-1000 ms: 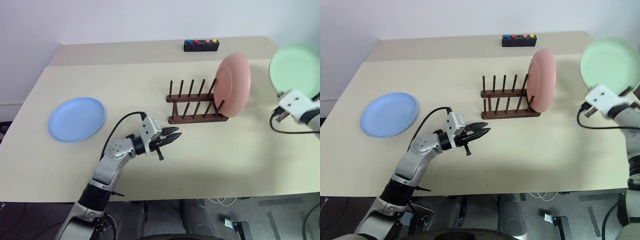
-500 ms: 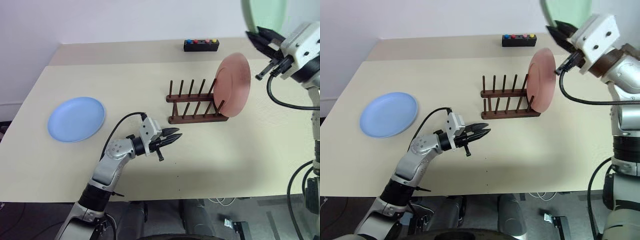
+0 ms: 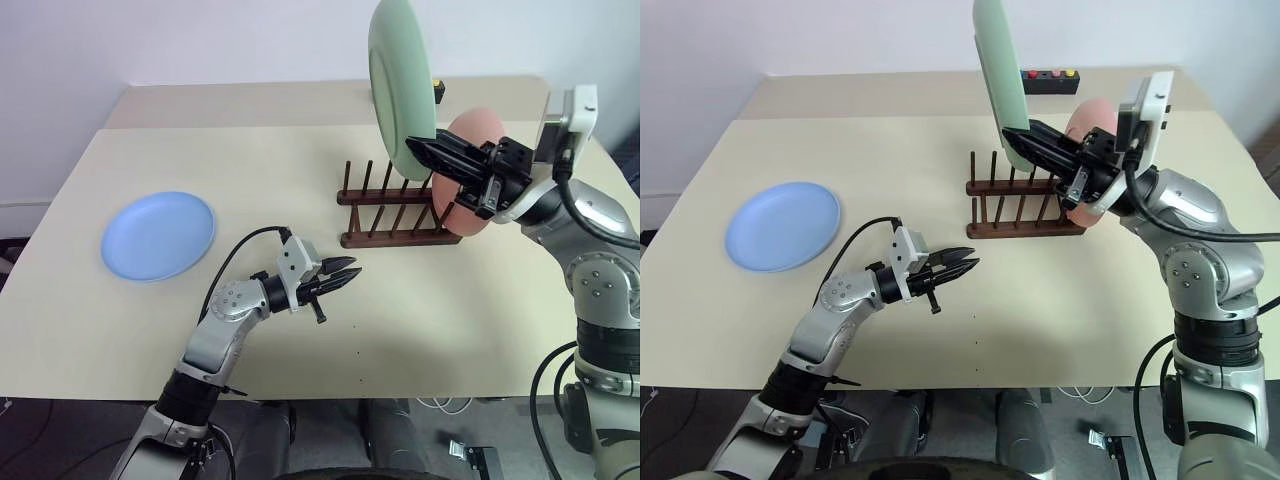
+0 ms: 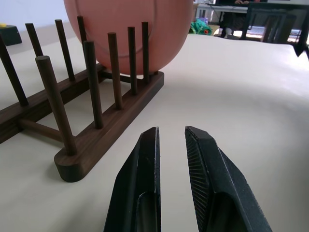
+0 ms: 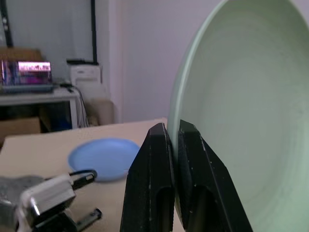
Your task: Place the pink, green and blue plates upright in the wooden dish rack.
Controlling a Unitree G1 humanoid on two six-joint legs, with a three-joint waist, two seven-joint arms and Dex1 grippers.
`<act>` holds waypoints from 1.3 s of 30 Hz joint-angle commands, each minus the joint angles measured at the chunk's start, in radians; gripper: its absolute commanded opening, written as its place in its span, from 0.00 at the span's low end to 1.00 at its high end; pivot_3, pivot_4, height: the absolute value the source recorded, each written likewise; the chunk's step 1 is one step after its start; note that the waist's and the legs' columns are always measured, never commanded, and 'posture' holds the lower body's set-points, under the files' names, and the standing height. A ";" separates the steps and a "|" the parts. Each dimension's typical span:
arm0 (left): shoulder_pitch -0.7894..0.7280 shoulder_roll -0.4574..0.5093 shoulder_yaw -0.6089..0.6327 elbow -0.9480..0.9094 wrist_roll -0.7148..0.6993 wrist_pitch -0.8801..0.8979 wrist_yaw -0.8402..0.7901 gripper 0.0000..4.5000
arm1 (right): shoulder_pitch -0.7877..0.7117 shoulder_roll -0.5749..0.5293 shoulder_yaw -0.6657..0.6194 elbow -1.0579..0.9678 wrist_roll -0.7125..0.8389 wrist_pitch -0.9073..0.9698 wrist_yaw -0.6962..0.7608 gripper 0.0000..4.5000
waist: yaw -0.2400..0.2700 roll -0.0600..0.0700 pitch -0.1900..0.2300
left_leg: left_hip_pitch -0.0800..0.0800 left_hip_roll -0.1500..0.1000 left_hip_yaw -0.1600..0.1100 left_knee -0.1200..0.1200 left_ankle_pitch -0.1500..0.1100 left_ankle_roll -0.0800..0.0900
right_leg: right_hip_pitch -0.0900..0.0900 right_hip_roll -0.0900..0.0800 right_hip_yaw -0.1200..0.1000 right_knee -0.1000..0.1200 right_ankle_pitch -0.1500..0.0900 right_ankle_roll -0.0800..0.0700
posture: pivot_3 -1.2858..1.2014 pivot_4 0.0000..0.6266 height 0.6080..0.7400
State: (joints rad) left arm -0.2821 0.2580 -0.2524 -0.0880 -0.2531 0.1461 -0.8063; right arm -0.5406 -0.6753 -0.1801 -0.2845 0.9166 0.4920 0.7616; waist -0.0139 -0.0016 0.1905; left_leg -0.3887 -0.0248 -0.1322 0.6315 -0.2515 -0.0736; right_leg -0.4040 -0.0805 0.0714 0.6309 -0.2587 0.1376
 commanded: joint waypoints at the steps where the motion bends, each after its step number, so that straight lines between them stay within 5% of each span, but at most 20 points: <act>1: 0.003 0.004 0.011 -0.046 -0.020 -0.001 -0.006 0.18 | 0.009 0.027 -0.061 0.001 0.037 0.017 -0.030 0.01 | 0.000 0.000 0.000 | 0.000 0.000 0.000 0.000 0.000 0.000 | 0.000 0.000 0.000 0.000 0.000 0.000 | 0.52 0.24 1.00; 39: 0.009 0.017 0.016 -0.054 -0.026 0.003 0.006 0.18 | 0.045 0.074 -0.080 0.171 -0.014 0.098 -0.064 0.01 | -0.002 0.000 0.000 | 0.000 0.000 0.000 0.000 0.000 0.000 | 0.000 0.000 0.000 0.000 0.000 0.000 | 0.52 0.24 1.00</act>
State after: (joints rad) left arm -0.2784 0.2728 -0.2482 -0.1015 -0.2669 0.1497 -0.8022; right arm -0.4789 -0.6059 -0.2237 -0.1059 0.9068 0.5938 0.7034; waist -0.0156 -0.0016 0.1905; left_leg -0.3887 -0.0247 -0.1322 0.6314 -0.2515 -0.0736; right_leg -0.4043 -0.0803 0.0713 0.6310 -0.2587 0.1377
